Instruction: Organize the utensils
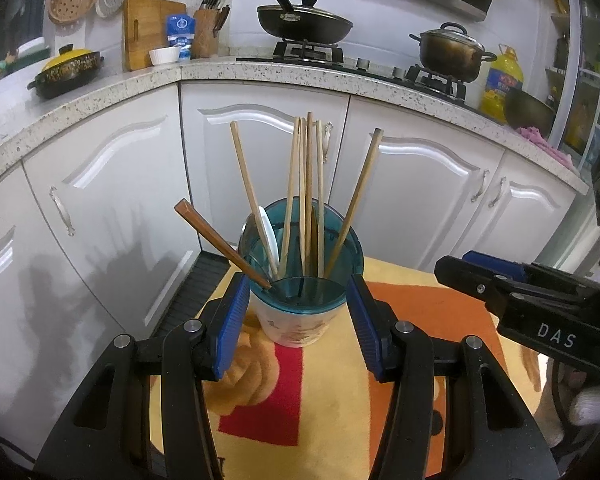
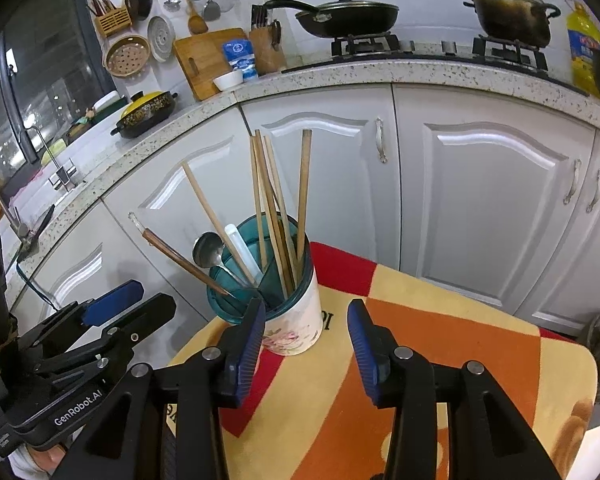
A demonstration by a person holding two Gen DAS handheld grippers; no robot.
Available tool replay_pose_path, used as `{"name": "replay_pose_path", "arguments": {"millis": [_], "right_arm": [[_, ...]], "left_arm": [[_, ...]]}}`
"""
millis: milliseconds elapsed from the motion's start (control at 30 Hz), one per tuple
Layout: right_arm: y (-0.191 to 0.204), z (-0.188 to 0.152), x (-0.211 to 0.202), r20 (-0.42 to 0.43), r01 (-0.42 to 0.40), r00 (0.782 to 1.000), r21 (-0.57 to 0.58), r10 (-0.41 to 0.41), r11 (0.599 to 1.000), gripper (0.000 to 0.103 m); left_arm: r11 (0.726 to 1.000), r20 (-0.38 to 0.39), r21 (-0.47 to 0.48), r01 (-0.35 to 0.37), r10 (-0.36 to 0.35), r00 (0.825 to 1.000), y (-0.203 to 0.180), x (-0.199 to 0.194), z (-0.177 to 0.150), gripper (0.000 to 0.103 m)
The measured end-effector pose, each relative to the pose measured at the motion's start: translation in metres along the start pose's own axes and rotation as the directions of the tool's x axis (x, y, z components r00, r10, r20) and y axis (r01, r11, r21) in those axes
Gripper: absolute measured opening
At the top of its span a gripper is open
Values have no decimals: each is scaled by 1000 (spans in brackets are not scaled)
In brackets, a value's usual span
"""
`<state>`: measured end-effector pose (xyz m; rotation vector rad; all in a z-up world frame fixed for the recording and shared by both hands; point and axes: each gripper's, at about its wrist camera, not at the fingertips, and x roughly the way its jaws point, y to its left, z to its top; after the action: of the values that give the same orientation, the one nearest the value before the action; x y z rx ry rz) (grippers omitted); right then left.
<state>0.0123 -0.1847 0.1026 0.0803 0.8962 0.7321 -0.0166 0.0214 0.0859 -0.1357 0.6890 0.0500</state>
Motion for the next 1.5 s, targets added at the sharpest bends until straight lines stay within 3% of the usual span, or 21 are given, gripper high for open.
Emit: {"name": "replay_pose_path", "arguments": {"millis": [900, 1500], "right_arm": [[16, 1, -2, 10, 12, 1000, -42, -12, 999, 43], [19, 0, 0, 2, 9, 1000, -46, -9, 999, 44]], "left_arm": [[998, 31, -12, -64, 64, 997, 7, -6, 0, 50], [998, 33, -12, -68, 69, 997, 10, -6, 0, 50]]}}
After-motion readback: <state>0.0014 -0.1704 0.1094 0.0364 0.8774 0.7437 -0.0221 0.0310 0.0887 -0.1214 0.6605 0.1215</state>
